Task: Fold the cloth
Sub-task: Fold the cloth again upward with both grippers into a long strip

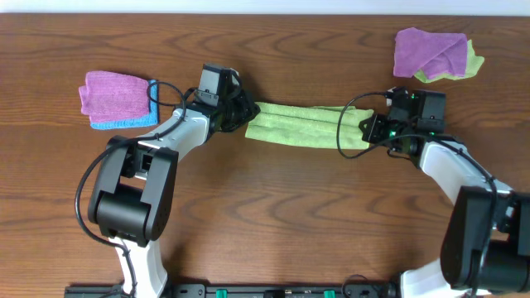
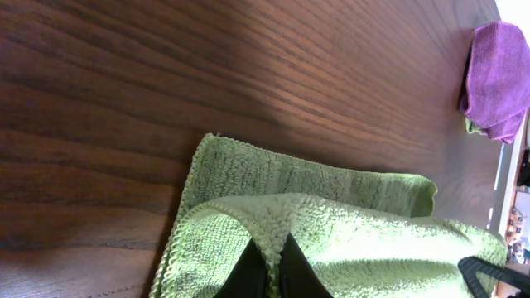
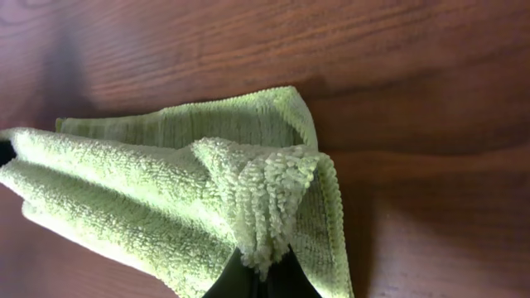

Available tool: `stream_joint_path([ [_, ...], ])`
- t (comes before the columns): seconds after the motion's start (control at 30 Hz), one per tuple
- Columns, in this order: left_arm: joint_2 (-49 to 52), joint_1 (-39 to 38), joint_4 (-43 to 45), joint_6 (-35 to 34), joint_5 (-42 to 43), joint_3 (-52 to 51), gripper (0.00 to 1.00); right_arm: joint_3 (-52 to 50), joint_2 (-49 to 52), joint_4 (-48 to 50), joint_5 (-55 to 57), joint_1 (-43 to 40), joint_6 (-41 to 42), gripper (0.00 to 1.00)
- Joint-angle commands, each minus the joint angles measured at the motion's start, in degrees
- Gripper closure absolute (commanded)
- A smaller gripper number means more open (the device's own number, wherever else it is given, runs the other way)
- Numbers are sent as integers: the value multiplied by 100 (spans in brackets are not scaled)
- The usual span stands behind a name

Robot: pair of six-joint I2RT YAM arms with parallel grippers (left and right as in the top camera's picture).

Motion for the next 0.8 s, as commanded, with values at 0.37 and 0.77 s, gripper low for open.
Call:
stream_joint_path([
  [0.37,92,122,-271,262,-625,122,89,203,535,570,664,2,92,98],
  [0.77,90,122,-289,280,-684,122,87,221,566,796,765,293,90,1],
])
